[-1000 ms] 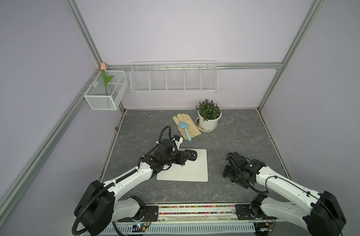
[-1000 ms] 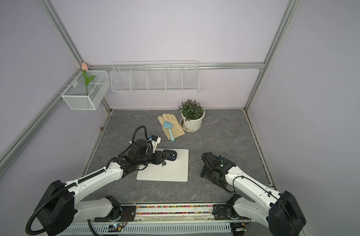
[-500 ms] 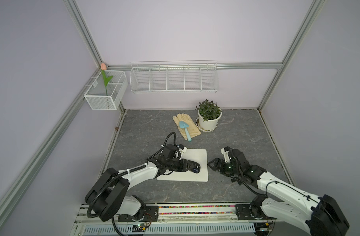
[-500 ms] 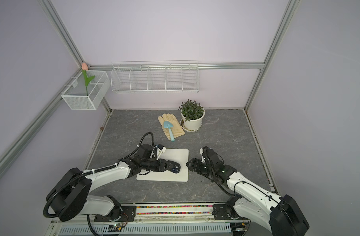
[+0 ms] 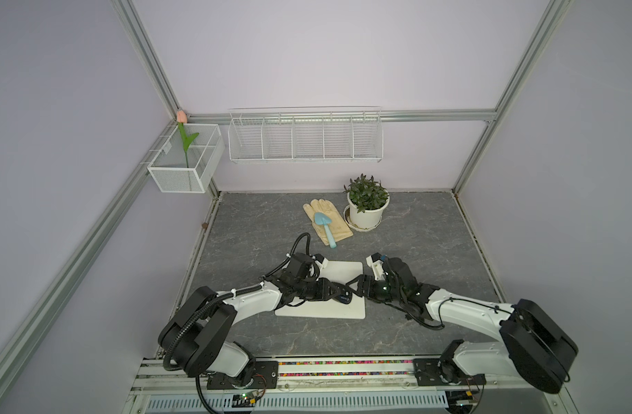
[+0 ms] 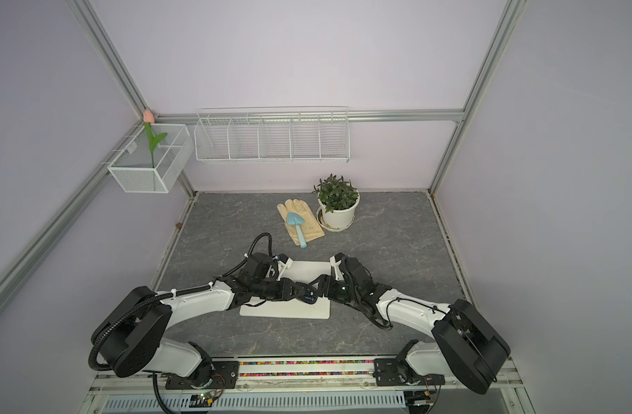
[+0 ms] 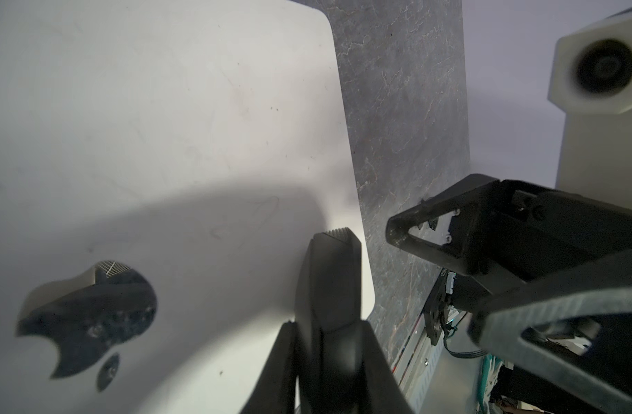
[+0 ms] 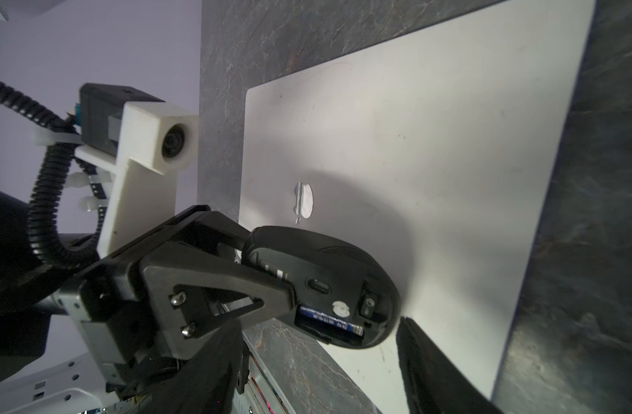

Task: Insert the wireless mouse receiver into the laptop
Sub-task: Take out the USB plug from the mouse.

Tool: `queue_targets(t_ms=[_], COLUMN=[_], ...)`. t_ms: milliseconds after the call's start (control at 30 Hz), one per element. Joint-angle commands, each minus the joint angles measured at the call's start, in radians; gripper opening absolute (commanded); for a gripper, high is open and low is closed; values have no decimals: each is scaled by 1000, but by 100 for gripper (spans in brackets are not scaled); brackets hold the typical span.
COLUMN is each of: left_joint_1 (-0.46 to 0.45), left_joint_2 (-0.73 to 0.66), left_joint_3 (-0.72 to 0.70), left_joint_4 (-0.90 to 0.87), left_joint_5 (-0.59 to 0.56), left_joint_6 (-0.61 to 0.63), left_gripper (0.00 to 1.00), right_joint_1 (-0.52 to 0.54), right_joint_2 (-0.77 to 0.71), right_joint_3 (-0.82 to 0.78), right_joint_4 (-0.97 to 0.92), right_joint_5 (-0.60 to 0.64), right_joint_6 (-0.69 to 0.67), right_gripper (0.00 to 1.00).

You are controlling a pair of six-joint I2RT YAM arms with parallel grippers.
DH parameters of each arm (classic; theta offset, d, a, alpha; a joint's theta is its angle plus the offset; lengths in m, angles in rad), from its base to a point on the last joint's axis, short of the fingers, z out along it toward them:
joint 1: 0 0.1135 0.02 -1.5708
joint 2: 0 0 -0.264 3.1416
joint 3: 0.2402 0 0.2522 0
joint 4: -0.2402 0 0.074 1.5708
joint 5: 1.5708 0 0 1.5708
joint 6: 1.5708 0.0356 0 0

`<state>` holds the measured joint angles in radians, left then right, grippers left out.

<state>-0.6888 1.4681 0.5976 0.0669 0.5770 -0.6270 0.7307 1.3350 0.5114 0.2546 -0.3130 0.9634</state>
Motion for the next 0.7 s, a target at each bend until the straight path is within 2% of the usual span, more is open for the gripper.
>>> queue_targets(t_ms=[0,667], left_joint_1=[-5,-5], left_joint_2=[31,52], left_joint_3=[10,30], left_joint_4=[-34,-32], left_joint_5=[-49,-57], left_joint_6=[8,13], left_gripper=[0,0], right_joint_1=[11,19], right_joint_2=[29,137], right_joint_3=[18,-15], right_joint_4=[102,206], right_joint_5=[-19,-32], right_joint_6=[50,105], right_gripper=[72,77])
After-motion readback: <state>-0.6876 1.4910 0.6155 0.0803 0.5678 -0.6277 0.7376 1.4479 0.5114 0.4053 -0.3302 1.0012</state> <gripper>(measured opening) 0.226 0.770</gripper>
